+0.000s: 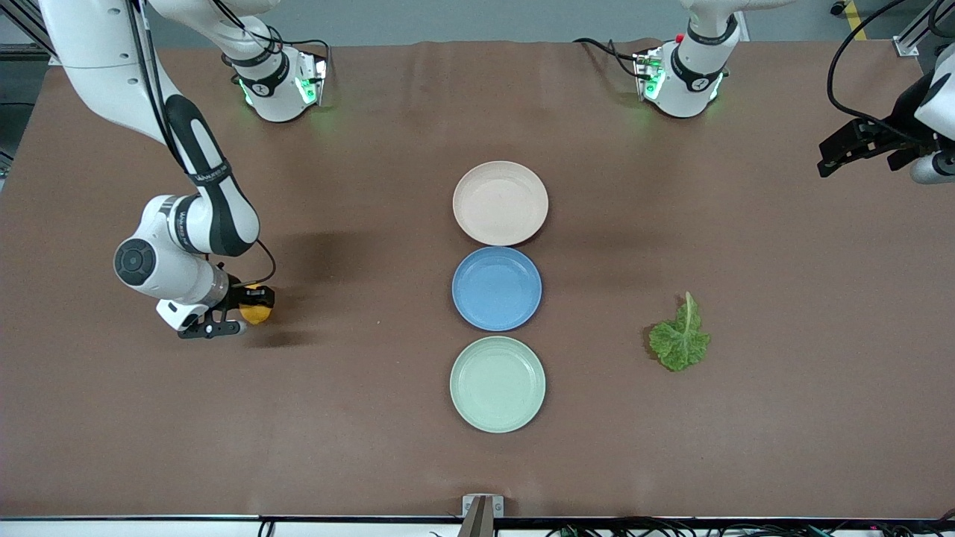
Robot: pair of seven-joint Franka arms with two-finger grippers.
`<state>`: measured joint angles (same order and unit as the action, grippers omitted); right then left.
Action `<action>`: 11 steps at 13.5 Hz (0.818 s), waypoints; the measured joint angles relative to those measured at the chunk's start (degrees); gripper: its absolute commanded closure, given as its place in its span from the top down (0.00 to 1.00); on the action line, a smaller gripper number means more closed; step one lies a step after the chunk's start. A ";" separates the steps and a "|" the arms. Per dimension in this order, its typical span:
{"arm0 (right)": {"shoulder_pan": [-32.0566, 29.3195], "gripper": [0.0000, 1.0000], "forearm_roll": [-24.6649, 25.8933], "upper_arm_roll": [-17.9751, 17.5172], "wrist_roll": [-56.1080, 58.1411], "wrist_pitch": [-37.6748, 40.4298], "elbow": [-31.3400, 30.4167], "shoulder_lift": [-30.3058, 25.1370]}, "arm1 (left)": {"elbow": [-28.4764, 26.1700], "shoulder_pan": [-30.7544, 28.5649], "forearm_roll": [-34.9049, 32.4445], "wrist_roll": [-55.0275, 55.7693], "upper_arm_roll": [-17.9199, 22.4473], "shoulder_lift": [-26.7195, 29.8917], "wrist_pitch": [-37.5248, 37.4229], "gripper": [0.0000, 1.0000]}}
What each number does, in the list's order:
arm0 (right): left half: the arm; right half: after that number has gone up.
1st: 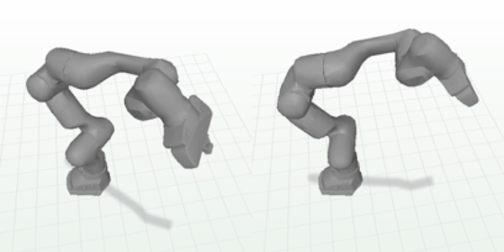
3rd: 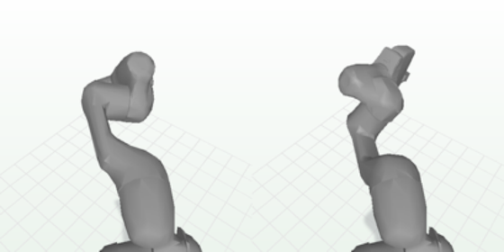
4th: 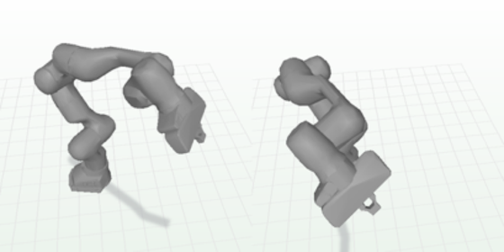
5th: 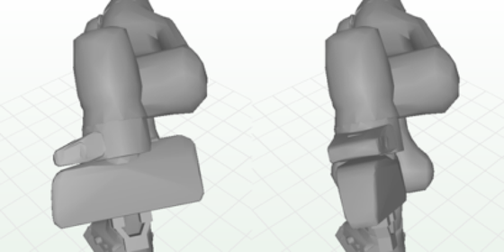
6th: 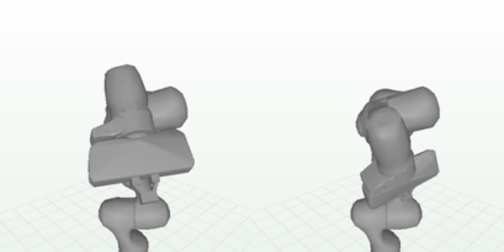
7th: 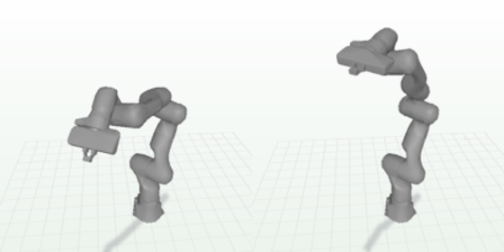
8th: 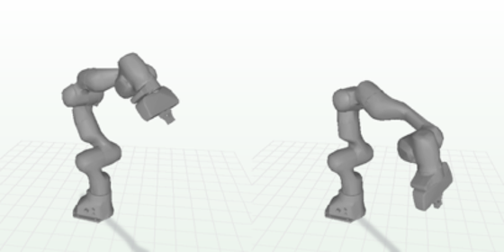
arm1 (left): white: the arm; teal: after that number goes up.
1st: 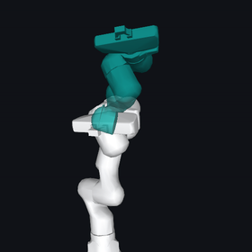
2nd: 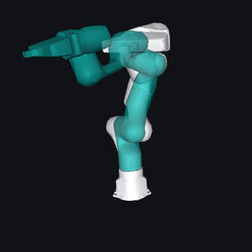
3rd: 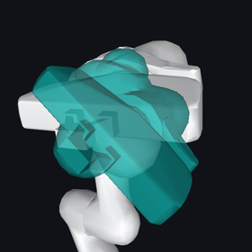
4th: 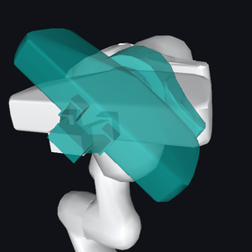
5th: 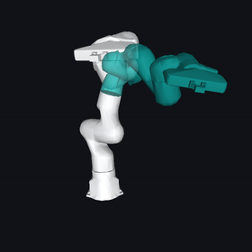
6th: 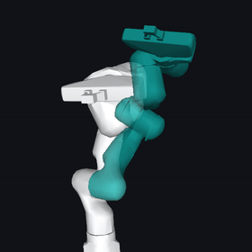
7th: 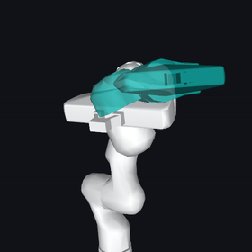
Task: Pick lemon and lettuce from plates
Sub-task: 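Carry the lemon beside the plates and lower it with the right gripper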
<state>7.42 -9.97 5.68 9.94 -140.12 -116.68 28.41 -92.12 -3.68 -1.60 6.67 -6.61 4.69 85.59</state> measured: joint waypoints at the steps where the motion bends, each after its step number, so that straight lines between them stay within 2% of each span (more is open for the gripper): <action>1: 0.01 0.11 -0.47 -0.18 0.01 -0.30 0.09 0.34 | 0.00 -0.05 0.00 0.00 0.02 0.00 0.03 1.00; 3: 0.09 0.13 -2.05 -0.53 0.06 -0.46 0.32 0.56 | 0.00 -0.08 0.00 0.00 0.03 0.00 0.05 1.00; 4: 0.10 0.18 -2.54 -0.63 0.11 -0.46 0.47 0.58 | 0.00 -0.08 0.00 0.01 0.03 0.00 0.06 1.00; 5: 0.10 0.34 -2.71 -0.68 0.11 -0.46 0.59 0.62 | 0.00 -0.09 0.00 0.01 0.03 0.00 0.10 1.00; 6: 0.10 0.77 -2.85 -0.68 0.11 -0.46 0.67 0.63 | 0.02 -0.09 0.00 0.01 0.03 0.00 0.20 1.00; 7: 0.10 1.00 -2.99 -0.68 0.11 -0.46 0.77 0.64 | 0.07 -0.10 0.00 0.01 0.04 0.00 0.32 1.00; 11: 0.07 1.00 -3.32 -0.64 0.10 -0.02 1.92 0.64 | 0.20 -0.72 0.00 0.00 0.44 0.03 0.39 1.00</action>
<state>7.50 -13.28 5.04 10.05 -140.13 -114.76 29.06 -91.92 -4.40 -1.60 6.68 -6.17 4.72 85.97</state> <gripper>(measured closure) 0.040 0.000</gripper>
